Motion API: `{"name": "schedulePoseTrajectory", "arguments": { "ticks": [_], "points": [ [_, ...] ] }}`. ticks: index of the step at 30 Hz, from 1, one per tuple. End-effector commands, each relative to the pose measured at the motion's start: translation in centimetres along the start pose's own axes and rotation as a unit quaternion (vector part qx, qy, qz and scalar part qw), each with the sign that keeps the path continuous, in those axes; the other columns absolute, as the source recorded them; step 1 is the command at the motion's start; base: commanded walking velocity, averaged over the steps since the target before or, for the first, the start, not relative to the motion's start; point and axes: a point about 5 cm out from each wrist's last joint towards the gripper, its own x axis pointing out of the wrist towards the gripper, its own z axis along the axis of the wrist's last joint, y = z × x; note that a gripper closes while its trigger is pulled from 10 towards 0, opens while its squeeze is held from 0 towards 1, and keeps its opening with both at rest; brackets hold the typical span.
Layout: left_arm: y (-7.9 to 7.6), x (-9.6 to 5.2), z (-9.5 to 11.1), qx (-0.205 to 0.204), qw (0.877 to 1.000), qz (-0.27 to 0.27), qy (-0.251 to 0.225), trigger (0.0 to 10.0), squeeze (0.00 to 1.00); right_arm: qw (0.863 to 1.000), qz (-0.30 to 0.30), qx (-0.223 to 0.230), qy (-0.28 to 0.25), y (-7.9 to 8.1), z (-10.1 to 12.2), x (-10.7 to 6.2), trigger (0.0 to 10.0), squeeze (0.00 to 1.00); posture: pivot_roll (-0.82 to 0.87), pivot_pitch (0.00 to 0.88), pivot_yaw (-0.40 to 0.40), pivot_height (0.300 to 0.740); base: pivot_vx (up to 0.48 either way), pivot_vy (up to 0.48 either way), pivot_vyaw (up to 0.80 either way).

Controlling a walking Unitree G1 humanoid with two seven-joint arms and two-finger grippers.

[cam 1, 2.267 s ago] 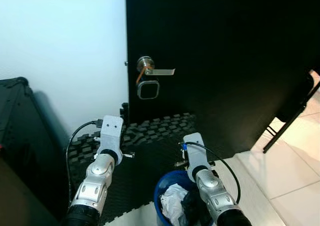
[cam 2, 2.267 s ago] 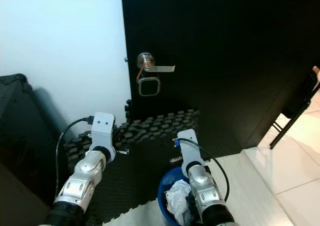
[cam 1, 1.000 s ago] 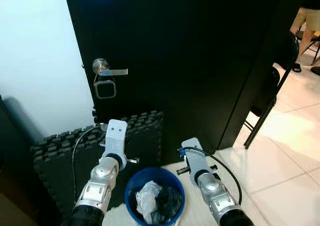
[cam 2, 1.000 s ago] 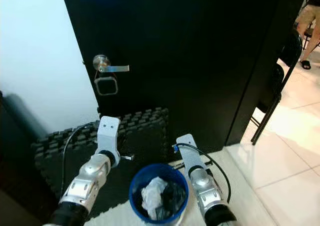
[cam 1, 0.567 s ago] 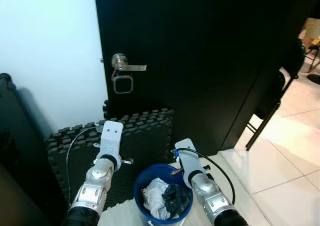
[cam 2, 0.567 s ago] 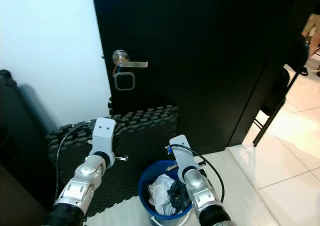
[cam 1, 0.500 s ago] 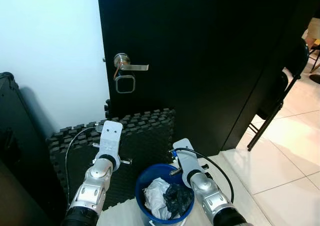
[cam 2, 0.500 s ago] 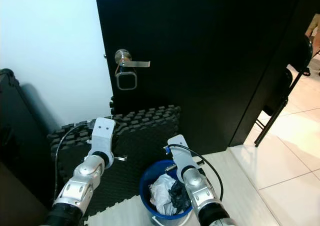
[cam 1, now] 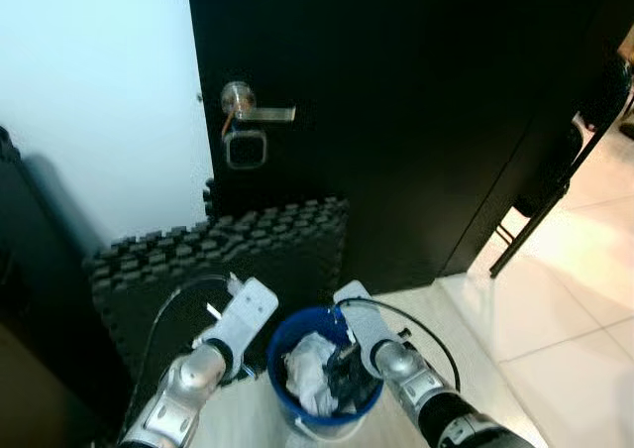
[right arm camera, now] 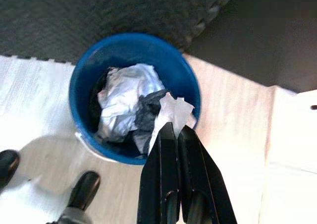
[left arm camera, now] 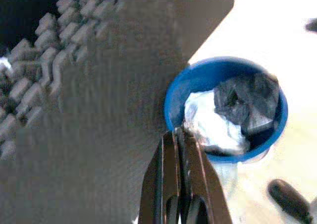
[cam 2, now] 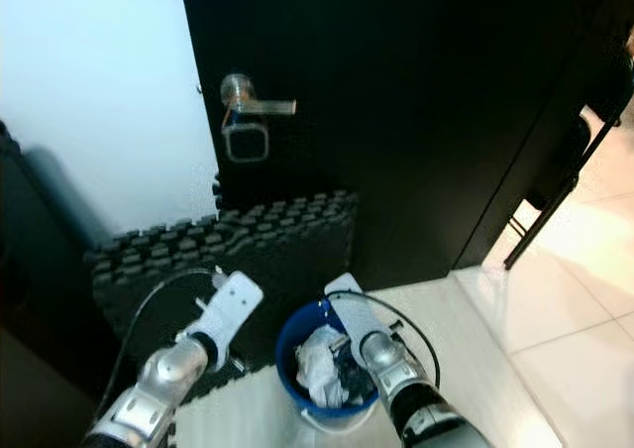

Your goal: Clean up the room

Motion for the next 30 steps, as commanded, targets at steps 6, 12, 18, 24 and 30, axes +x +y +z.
{"name": "schedulePoseTrajectory", "arguments": {
  "ticks": [6,12,18,24,30],
  "points": [
    [-0.5,-1.5,-0.5,0.060,0.997,-0.046,0.005,10.0,0.00,0.998,-0.026,0.051,-0.003,-0.8,0.1,0.1,10.0,0.00,0.10,0.250,-0.070,0.740,0.000,0.000,0.00],
    [-0.7,-2.3,-0.3,0.059,0.997,-0.049,0.002,10.0,0.00,0.994,-0.032,0.094,-0.050,-1.0,2.5,0.3,10.0,0.00,0.11,0.274,-0.067,0.740,0.000,0.000,0.00],
    [-0.9,-3.0,-0.1,0.061,0.997,-0.057,0.002,10.0,0.00,0.991,-0.048,0.088,-0.086,-1.7,4.7,0.4,10.0,0.00,0.11,0.296,-0.068,0.740,0.000,0.000,0.00],
    [-0.8,-3.3,-0.2,0.062,0.997,-0.054,0.007,10.0,0.00,0.986,-0.076,0.087,-0.119,-3.1,6.8,0.3,10.0,0.00,0.12,0.294,-0.073,0.740,0.000,0.000,0.00],
    [-0.8,-3.4,-0.1,0.060,0.997,-0.052,0.010,10.0,0.00,0.982,-0.099,0.079,-0.141,-3.7,7.3,0.1,10.0,0.46,0.12,0.288,-0.072,0.740,0.000,0.000,0.00]
  ]
}}
